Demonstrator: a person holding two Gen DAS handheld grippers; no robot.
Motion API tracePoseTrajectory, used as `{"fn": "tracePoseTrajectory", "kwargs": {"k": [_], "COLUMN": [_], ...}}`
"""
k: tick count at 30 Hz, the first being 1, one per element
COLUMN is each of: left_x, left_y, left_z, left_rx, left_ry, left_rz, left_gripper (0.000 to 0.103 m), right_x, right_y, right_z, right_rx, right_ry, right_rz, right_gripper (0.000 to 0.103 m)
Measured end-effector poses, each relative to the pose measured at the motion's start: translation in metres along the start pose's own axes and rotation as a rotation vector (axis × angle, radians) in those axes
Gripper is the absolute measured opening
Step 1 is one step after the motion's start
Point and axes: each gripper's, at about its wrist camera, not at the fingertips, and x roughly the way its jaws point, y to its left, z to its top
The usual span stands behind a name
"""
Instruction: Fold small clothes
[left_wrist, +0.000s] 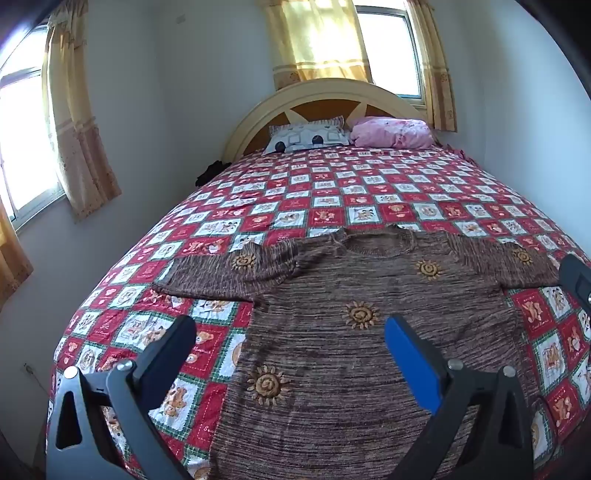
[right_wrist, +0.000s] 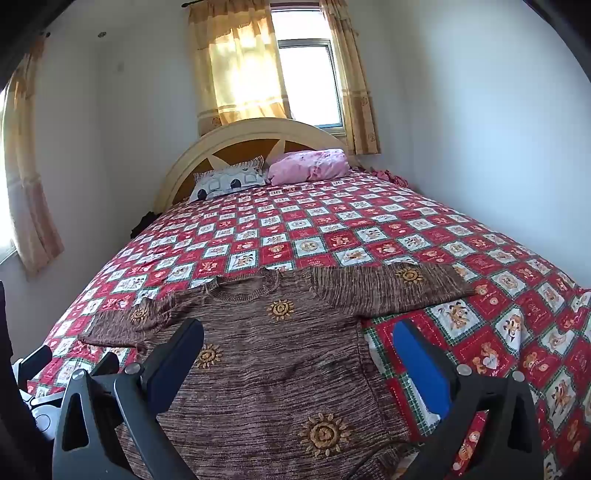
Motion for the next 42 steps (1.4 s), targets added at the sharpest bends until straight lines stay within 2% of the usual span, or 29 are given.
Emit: {"fn": "tracePoseTrajectory", "kwargs": {"k": [7,42], "left_x": [-0.002,0.011], "left_y": [-0.004,0.007], "left_z": [-0.005,-0.008], "left_rx": [0.004,-0.021], "left_ry": [-0.002,0.041], "left_rz": [-0.02,-0.015], "left_gripper": [0.103,0.103], "right_x": [0.002,0.006], "right_y": [-0.001,0.006], "right_z": [-0.001,-0.011], "right_rx": [0.003,-0.01], "right_ry": [0.01,0.029], "right_rz": [0.006,-0.006], "right_gripper": [0.102,0.102]}}
